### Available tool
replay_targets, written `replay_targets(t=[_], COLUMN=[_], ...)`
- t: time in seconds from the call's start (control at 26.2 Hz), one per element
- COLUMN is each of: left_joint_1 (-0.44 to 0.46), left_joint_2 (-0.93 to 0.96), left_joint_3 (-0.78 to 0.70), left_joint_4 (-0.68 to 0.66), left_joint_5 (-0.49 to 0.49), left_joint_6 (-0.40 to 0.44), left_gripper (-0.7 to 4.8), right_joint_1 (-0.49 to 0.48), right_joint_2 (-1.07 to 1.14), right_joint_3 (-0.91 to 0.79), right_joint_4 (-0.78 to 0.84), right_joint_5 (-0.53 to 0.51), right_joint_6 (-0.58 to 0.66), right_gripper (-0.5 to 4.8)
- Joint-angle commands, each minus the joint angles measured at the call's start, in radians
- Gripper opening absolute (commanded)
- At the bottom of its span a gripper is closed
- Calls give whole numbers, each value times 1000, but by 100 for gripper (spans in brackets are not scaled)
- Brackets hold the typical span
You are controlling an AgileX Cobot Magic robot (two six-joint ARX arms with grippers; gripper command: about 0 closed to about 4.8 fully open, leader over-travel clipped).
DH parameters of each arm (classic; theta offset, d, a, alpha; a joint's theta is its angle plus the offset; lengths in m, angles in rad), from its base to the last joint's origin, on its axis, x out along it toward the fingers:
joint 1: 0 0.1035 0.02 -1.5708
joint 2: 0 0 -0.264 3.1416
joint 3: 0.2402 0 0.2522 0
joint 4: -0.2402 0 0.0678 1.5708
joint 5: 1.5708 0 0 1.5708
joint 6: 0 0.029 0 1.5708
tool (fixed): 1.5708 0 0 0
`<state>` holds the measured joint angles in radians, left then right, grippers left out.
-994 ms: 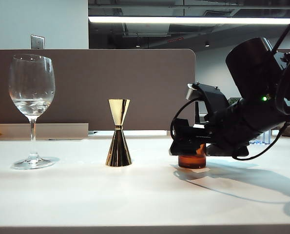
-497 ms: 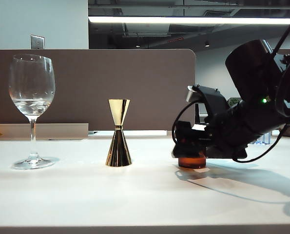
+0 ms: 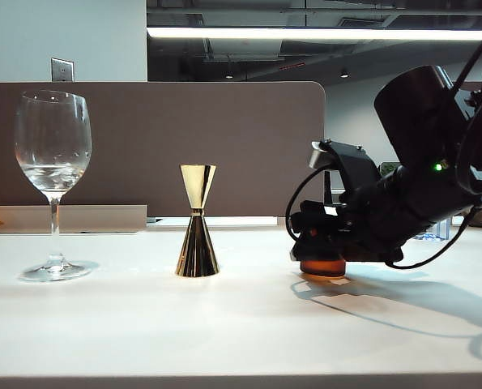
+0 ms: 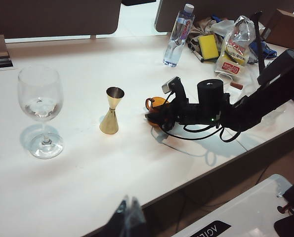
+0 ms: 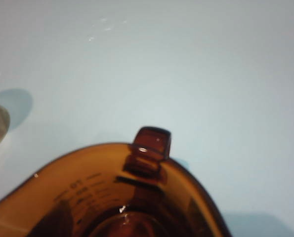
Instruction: Pick up the small amber measuring cup and pour the water in it into the jigger, then pick up the jigger and pour the water in it into the wine glass.
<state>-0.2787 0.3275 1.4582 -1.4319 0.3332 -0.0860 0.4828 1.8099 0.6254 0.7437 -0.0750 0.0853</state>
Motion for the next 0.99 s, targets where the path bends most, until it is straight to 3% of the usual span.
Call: replay_targets(t=[0.04, 0.19, 0.34, 0.5, 0.61, 0.99], left_joint_1=[0, 0, 0, 0, 0, 0], left_joint_2=[1, 1, 1, 1, 1, 1], left_joint_3=[3, 3, 3, 3, 3, 3], left_joint_4=[-6, -6, -6, -6, -6, -6], left_joint_5=[4, 4, 4, 4, 4, 4], left_joint_6=[0, 0, 0, 0, 0, 0], left_gripper=[-2, -2, -2, -2, -2, -2], right_joint_1=[0, 0, 0, 0, 0, 0], right_joint_2=[-3, -3, -3, -17, -48, -158], right_joint_3=[2, 2, 2, 2, 3, 48], right_joint_4=[24, 23, 20, -4, -43, -206], right_joint_5=[-2, -1, -1, 6, 40, 54], right_joint_6=[2, 1, 1, 1, 1, -12], right_gripper=[200, 196, 113, 111, 64, 61])
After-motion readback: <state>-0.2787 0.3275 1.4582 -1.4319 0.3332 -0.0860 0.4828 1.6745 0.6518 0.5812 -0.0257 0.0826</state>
